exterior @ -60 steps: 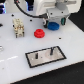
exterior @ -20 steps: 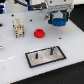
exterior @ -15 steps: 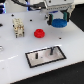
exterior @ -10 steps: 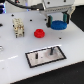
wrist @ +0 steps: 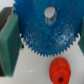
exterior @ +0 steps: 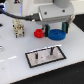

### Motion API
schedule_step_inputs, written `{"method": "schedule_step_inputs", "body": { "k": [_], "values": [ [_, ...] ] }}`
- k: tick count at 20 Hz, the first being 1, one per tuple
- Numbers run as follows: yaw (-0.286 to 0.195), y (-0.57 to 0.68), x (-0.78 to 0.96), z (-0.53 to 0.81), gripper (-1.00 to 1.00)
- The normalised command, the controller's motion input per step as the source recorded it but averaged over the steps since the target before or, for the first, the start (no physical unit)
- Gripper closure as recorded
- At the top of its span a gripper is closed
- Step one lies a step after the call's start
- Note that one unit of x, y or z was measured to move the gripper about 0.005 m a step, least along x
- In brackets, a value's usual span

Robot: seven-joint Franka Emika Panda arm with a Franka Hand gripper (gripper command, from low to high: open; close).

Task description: Insert the blue gear onto the right peg, followed by the red gear

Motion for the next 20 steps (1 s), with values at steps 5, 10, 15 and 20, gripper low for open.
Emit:
{"method": "schedule_step_inputs", "body": {
  "k": [5, 10, 15, 20],
  "values": [
    [0.0, -0.18, 0.48, -0.01, 1.0],
    [0.0, -0.12, 0.39, -0.04, 1.0],
    [0.0, -0.11, 0.31, -0.09, 1.0],
    [0.0, -0.04, 0.08, 0.13, 1.0]
  ]
}}
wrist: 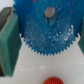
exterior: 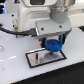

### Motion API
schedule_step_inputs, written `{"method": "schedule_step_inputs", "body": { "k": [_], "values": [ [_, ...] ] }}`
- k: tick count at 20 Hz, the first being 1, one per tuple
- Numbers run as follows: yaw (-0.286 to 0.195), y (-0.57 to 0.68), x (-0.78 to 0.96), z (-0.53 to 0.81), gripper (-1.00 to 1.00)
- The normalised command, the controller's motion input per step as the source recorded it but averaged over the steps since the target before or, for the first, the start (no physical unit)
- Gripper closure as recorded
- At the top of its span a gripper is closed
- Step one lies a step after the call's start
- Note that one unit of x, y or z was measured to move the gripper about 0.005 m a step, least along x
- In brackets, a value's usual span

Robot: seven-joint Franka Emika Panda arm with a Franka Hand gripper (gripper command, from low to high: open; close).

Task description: Insert the blue gear onto the right peg, followed by the red gear

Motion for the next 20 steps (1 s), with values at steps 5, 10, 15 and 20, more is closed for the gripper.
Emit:
{"method": "schedule_step_inputs", "body": {
  "k": [5, 10, 15, 20],
  "values": [
    [0.0, -0.1, 0.17, 0.33, 1.0],
    [0.0, -0.09, 0.37, 0.0, 1.0],
    [0.0, -0.05, 0.34, -0.13, 1.0],
    [0.0, -0.01, 0.17, 0.21, 1.0]
  ]
}}
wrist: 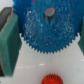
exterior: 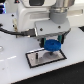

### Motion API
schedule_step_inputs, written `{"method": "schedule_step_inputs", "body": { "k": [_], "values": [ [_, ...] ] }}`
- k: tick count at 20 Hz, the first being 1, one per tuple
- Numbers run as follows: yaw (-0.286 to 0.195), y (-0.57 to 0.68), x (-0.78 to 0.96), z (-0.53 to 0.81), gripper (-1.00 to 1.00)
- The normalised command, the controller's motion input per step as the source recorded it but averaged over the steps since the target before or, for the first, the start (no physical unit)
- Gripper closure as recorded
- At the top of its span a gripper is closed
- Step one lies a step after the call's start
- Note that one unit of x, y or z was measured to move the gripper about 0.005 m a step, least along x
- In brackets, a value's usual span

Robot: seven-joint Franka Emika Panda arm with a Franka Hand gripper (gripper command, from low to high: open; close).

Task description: Insert the blue gear onto the right peg, followed by the red gear

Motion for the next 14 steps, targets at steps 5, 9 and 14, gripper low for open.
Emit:
{"method": "schedule_step_inputs", "body": {
  "k": [5, 9, 14],
  "values": [
    [0.0, -0.23, 0.34, 0.54, 1.0],
    [0.0, -0.2, 0.26, 0.03, 1.0],
    [0.0, -0.02, 0.33, -0.08, 1.0]
  ]
}}
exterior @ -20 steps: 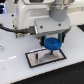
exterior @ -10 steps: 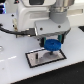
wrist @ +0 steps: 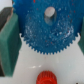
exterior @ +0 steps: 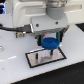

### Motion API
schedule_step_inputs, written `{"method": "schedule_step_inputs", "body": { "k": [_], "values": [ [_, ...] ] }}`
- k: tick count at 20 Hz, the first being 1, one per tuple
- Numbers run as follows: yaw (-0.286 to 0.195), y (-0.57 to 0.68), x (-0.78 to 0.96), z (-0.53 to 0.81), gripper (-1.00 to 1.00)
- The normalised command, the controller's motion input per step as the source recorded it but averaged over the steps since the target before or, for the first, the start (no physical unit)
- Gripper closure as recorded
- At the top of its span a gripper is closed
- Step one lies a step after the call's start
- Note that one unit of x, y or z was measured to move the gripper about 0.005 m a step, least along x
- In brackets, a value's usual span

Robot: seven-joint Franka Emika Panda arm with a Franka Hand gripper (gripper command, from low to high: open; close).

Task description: Insert the blue gear onto the right peg, followed by the red gear

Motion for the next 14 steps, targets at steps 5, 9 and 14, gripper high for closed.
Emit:
{"method": "schedule_step_inputs", "body": {
  "k": [5, 9, 14],
  "values": [
    [0.0, 0.02, 0.3, -0.08, 1.0],
    [0.0, 0.01, 0.11, -0.02, 1.0],
    [0.0, 0.13, 0.35, 0.32, 1.0]
  ]
}}
